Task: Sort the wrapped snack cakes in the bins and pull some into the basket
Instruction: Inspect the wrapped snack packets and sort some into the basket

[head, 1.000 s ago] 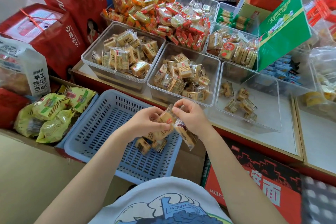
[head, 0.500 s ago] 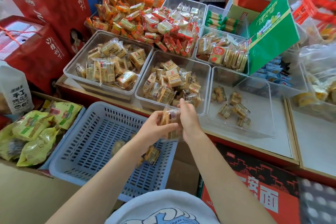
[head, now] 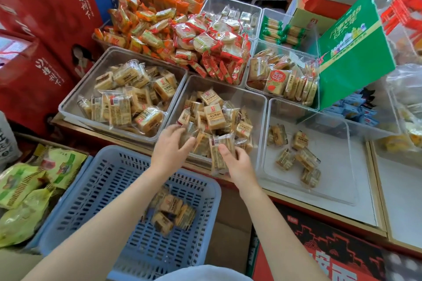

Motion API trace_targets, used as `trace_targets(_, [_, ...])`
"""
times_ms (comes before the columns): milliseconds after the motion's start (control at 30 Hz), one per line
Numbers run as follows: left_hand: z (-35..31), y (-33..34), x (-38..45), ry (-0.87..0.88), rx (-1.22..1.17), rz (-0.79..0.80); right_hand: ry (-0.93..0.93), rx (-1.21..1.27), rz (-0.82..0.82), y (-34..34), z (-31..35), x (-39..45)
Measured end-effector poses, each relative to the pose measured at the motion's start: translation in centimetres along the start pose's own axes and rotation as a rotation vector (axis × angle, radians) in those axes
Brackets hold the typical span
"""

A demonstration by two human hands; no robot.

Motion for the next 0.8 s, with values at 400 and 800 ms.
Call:
trace_targets(400, [5.6,2.8,3.1,0.042,0.427,0.001,-0.461,-0.923,-0.057,5.7,5.1,11.5])
trace_targets(800, [5.9,3.2,3.2,0.105,0.398,-0.018,-0.353,-1.163,-0.160,6.4,4.7,13.5])
Point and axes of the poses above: each hand's wrist, its own x-axis towards the middle knuckle, its own y-axis out of the palm, z = x × y, the point moved 7 cm from there along x, towards the middle knuckle, and after that the axes turned 3 degrees about z, right-handed, at the moved point
